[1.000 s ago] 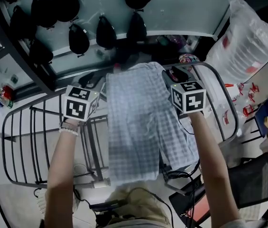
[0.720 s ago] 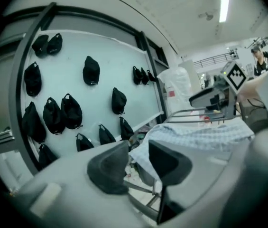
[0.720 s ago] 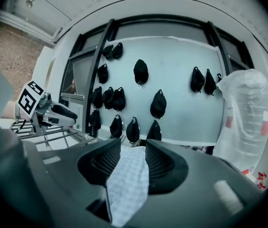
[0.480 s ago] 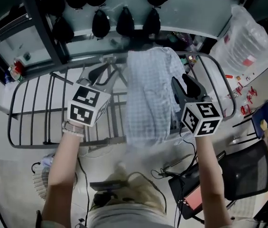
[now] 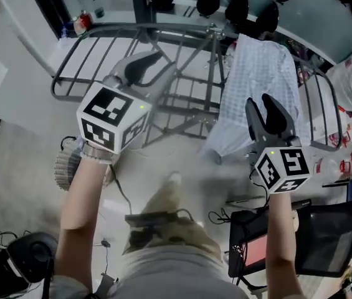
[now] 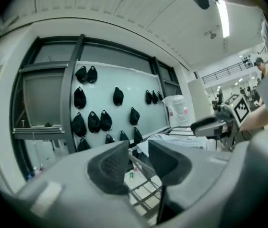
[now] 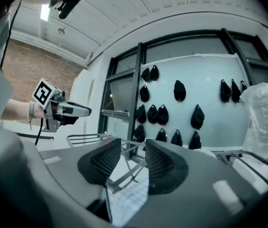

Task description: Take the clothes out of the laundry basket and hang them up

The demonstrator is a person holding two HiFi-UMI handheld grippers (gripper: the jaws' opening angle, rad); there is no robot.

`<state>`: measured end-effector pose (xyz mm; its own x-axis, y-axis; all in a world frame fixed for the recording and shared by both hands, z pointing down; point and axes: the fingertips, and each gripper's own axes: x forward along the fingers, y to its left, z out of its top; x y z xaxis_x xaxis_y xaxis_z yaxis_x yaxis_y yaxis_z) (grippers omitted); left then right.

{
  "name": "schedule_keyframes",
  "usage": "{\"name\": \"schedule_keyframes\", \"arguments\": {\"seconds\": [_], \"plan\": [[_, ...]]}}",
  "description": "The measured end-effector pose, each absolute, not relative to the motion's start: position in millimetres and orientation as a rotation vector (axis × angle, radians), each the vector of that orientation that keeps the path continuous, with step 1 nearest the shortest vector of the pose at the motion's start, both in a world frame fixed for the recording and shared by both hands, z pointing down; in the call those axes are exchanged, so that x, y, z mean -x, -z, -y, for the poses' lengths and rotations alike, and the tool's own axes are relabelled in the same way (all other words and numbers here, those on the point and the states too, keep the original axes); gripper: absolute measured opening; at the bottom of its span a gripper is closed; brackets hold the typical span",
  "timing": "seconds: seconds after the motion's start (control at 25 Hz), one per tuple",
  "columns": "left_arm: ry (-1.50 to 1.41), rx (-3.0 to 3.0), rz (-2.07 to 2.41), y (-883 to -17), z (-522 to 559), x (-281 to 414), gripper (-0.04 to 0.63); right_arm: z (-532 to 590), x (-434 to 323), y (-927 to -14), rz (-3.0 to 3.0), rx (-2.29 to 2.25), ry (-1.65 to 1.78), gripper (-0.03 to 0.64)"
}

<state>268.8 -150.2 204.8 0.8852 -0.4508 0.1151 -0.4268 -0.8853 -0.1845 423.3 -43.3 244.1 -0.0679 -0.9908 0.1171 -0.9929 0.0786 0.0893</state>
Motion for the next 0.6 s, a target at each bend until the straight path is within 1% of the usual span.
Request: {"name": "schedule_keyframes", "arguments": {"seconds": [0.2, 0.6], "plan": [[0.334, 2.830, -0.913, -213, 121, -159, 0.120, 32, -330, -257, 2.356, -1.836, -0.003, 0.150], [0.383, 2.769, -1.286, -246, 104, 41, 0.115, 35, -158, -288, 2.534, -1.513, -0.016, 0.150]]}}
